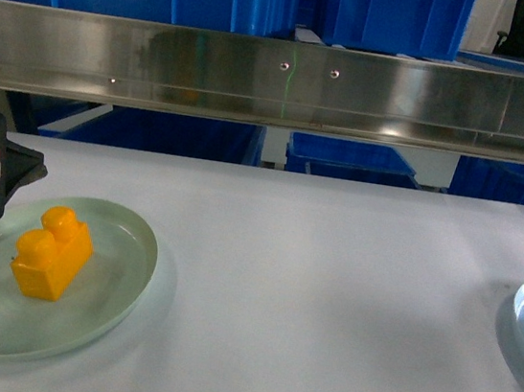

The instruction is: Sort and place red and yellow blocks in left bins

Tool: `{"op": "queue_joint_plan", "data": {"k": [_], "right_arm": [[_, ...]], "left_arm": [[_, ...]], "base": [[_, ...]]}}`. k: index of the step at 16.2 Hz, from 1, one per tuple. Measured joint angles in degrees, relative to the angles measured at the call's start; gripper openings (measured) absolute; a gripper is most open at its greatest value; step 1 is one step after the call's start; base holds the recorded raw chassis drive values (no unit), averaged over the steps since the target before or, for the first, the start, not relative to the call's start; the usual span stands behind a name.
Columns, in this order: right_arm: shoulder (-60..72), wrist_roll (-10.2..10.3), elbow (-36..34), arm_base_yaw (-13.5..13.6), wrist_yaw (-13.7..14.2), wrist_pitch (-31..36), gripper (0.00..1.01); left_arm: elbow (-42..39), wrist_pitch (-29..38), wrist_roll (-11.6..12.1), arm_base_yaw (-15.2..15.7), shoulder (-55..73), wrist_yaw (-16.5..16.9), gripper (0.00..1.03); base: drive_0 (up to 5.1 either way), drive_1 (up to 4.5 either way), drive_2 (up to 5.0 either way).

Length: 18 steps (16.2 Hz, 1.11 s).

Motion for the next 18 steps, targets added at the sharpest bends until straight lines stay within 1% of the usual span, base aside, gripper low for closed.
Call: {"op": "queue_joint_plan", "data": {"k": [2,3,8,9,10,12,15,17,18], "right_arm": [[0.07,-0.39,0.20,0.00,-0.04,-0.61,0.98],[0.20,-0.46,0.35,0.00,-0.13,-0.85,0.95],[0.15,-0.94,0.37,-0.26,-0.61,-1.81,0.44],[-0.11,-0.96,0.11,-0.24,-0.63,-1.75,0.35],[-0.50,-1.01,-0.15,-0.11,-0.68,-1.68,0.29],[-2.38,-0.96,-1.31,0.63,-0.59,-1.75,0.29],[-12.72,-0.74,-2.58,2.43,-0.76,-3.45,0.29],[-23.28,-0.15,-2.60,3.52,-1.77,-6.34,0.29],[-28.41,0.48,-2.71,3.56,-2.95,-8.57,0.29]], "left_arm": [[0.00,-0.02,0.00,0.00,0.00,0.00,0.98],[0.00,-0.02,0.00,0.00,0.00,0.00,0.98],[0.00,0.00,0.00,0.00,0.00,0.00,0.98],[0.00,-0.02,0.00,0.00,0.00,0.00,0.98],[0.00,-0.02,0.00,0.00,0.00,-0.02,0.98],[0.00,0.00,0.00,0.00,0.00,0.02,0.98],[0.00,0.00,0.00,0.00,0.00,0.00,0.98],[0.00,0.00,0.00,0.00,0.00,0.02,0.98],[0.00,-0.02,0.00,0.00,0.00,0.00,0.98]], "base": [[0.0,0.00,0.0],[0.0,0.00,0.0],[0.0,0.00,0.0],[0.0,0.00,0.0],[0.0,0.00,0.0],[0.0,0.00,0.0],[0.0,0.00,0.0],[0.0,0.00,0.0],[0.0,0.00,0.0]]}}
